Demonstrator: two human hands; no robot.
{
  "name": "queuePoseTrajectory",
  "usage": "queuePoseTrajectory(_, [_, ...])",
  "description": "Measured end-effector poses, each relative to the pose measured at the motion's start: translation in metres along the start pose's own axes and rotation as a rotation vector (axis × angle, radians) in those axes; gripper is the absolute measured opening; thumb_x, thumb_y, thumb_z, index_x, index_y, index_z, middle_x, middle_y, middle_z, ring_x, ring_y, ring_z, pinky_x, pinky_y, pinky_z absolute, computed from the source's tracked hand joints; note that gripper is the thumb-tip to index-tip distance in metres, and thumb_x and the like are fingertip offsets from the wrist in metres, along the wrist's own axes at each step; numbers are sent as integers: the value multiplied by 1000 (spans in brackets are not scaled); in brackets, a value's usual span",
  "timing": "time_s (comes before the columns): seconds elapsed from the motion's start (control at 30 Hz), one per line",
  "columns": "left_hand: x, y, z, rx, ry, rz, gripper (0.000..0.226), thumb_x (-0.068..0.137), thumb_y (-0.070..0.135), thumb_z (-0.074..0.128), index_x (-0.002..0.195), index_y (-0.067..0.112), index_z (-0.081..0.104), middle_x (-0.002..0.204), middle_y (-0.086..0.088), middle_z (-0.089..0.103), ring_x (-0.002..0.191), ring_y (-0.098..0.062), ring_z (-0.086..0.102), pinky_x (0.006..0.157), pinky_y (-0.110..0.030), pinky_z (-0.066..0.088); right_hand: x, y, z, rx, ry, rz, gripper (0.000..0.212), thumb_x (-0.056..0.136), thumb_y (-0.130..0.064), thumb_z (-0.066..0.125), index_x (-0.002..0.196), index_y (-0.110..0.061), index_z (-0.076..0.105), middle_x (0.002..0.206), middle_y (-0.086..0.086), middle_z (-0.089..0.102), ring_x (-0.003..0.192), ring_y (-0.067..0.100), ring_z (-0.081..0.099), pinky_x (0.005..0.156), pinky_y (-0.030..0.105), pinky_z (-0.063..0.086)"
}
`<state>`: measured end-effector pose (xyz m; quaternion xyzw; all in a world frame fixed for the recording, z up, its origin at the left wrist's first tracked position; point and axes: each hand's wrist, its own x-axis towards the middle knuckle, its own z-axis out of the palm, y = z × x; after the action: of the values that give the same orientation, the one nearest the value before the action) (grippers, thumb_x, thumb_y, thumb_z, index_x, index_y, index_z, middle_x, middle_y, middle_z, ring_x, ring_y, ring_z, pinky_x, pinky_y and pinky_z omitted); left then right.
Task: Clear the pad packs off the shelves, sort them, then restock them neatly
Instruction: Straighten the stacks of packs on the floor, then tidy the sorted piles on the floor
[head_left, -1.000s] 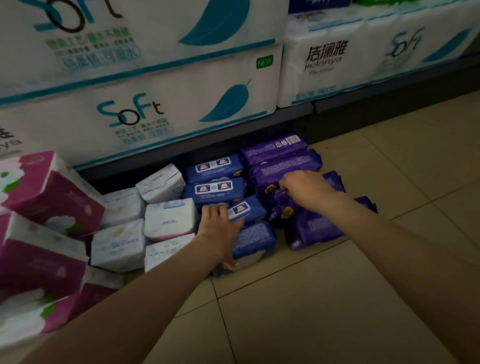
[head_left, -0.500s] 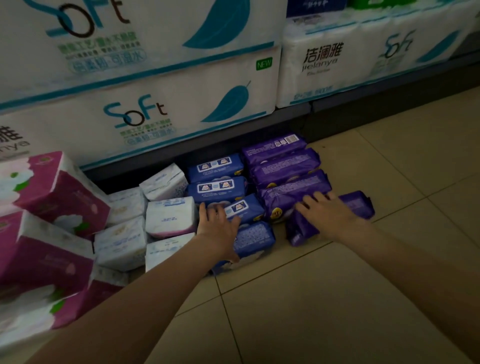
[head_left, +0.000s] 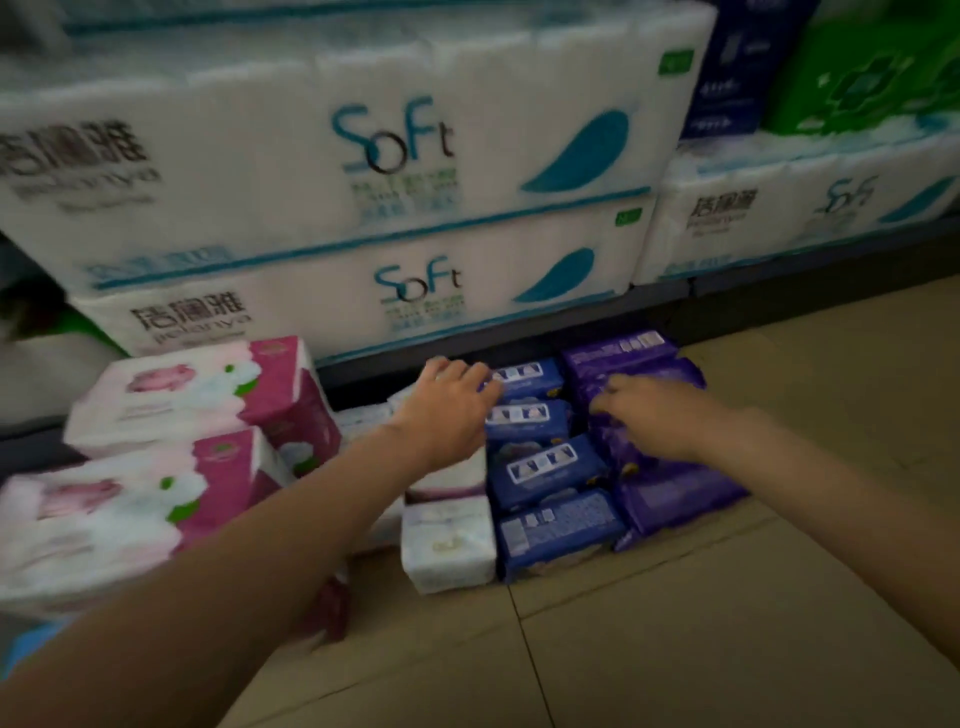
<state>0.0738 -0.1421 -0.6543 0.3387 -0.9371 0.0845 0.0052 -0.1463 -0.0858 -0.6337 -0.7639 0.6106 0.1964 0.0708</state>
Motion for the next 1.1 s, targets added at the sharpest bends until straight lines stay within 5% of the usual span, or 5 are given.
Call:
queuePoseTrajectory(0.1, [-8, -56, -41, -198, 197, -65, 37, 64, 25, 38, 84, 10, 65, 85, -12, 63, 69, -31, 64, 64, -34, 51, 18, -38, -96, 138, 273, -68, 44, 90, -5, 46, 131, -21, 51, 127, 8, 45, 120, 27, 45, 96, 34, 38])
queuePoseTrajectory(0.23, [-44, -137, -129, -396, 551, -153, 30, 73, 14, 42, 96, 8, 61, 98, -11, 60, 84, -27, 59, 75, -33, 43, 16, -104, -231, 266, 730, -272, 50, 86, -1, 53, 132, -21, 52, 137, 5, 40, 125, 21, 37, 104, 30, 34])
queuePoseTrajectory(0.47, [-129, -274, -302, -103, 986, -230, 31, 77, 12, 46, 107, 17, 50, 113, -9, 50, 99, -21, 47, 81, -30, 32, -3, -199, -415, 123, 1126, -377, 49, 77, -6, 52, 124, -22, 54, 141, 14, 34, 125, 23, 26, 105, 26, 19])
queuePoseTrajectory(0.67, [-201, -373, -376, 8, 884, -492, 37, 75, 18, 48, 112, 16, 55, 115, -8, 52, 102, -29, 49, 83, -38, 33, 8, -264, -505, 180, 1072, -250, 45, 91, -13, 55, 134, -24, 44, 146, 3, 17, 130, 12, 11, 107, 32, 21])
queuePoseTrajectory(1.1, [-278, -502, -400, 112, 485, -865, 46, 90, 29, 51, 132, 18, 37, 133, -6, 45, 124, -27, 41, 99, -40, 30, 100, -352, -583, 19, 800, -158, 63, 92, -24, 53, 145, -23, 20, 153, 2, 2, 140, 28, 1, 112, 51, 19])
